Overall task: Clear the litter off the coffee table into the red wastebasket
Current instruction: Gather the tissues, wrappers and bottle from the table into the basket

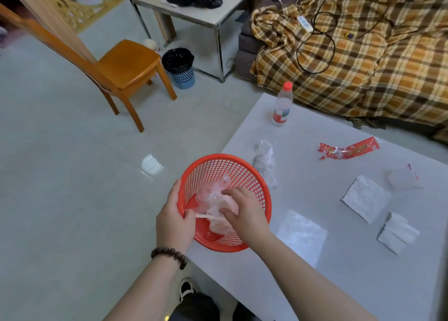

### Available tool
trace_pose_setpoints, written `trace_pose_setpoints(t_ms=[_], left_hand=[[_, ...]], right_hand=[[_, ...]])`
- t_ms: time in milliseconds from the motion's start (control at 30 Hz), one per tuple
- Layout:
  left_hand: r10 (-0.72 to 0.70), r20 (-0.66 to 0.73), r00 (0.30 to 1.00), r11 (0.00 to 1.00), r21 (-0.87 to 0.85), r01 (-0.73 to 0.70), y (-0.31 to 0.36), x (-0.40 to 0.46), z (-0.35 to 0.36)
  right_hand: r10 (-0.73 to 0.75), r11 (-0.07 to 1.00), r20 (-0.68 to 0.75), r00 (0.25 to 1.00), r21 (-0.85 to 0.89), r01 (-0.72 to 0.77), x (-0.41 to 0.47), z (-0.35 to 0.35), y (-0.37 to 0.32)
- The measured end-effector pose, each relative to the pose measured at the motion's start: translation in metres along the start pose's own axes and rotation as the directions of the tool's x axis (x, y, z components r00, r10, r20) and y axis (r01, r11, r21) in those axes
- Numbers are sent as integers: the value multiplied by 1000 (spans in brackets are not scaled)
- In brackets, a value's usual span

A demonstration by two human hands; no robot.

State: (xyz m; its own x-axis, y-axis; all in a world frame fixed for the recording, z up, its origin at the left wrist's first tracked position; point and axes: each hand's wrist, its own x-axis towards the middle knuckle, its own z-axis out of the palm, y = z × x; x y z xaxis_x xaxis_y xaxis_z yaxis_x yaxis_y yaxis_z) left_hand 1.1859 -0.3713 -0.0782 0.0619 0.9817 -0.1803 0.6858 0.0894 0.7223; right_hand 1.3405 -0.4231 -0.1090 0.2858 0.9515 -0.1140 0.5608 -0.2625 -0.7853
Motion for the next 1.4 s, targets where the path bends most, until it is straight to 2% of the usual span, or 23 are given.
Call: trace_pose_setpoints(t_ms=[133, 233, 333, 467, 600, 700, 833, 933, 1100, 1400], left_hand=[[8, -5, 1000, 999, -49, -8, -12, 18, -30], [12, 11, 1000, 998, -63, -12, -28, 39, -53], [-16, 38, 999, 997, -77, 19, -51, 70, -73], [9, 113, 994, 995, -96, 1, -89, 129, -112], [62, 205, 977, 996, -75, -47, -125, 206, -174], [75, 205, 976, 996, -58, -65, -144, 253, -220], [55, 203, 978, 996, -85, -38, -161, 298, -251], [42, 227, 973, 996, -85, -23, -162, 321, -247], [112, 292, 950, 991, -106, -84, -134, 365, -212], [243, 420, 874, 968, -55, -243, -19, 497, -107]], right_hand=[[6, 997, -119, 993, -81, -16, 3, -2, -5], [150, 978, -131, 980, -125, -167, 7, 12, -6], [339, 938, -100, 935, -34, -344, 16, 44, -16], [468, 880, -82, 880, 132, -456, 44, 103, -54], [498, 856, -136, 857, 236, -460, 82, 162, -113], [490, 845, -128, 862, 312, -434, 112, 196, -157], [458, 857, -134, 879, 330, -396, 151, 214, -189], [468, 853, -152, 870, 336, -400, 174, 211, -190], [541, 809, -223, 811, 403, -428, 209, 193, -178], [621, 734, -334, 709, 564, -378, 331, 129, -114]])
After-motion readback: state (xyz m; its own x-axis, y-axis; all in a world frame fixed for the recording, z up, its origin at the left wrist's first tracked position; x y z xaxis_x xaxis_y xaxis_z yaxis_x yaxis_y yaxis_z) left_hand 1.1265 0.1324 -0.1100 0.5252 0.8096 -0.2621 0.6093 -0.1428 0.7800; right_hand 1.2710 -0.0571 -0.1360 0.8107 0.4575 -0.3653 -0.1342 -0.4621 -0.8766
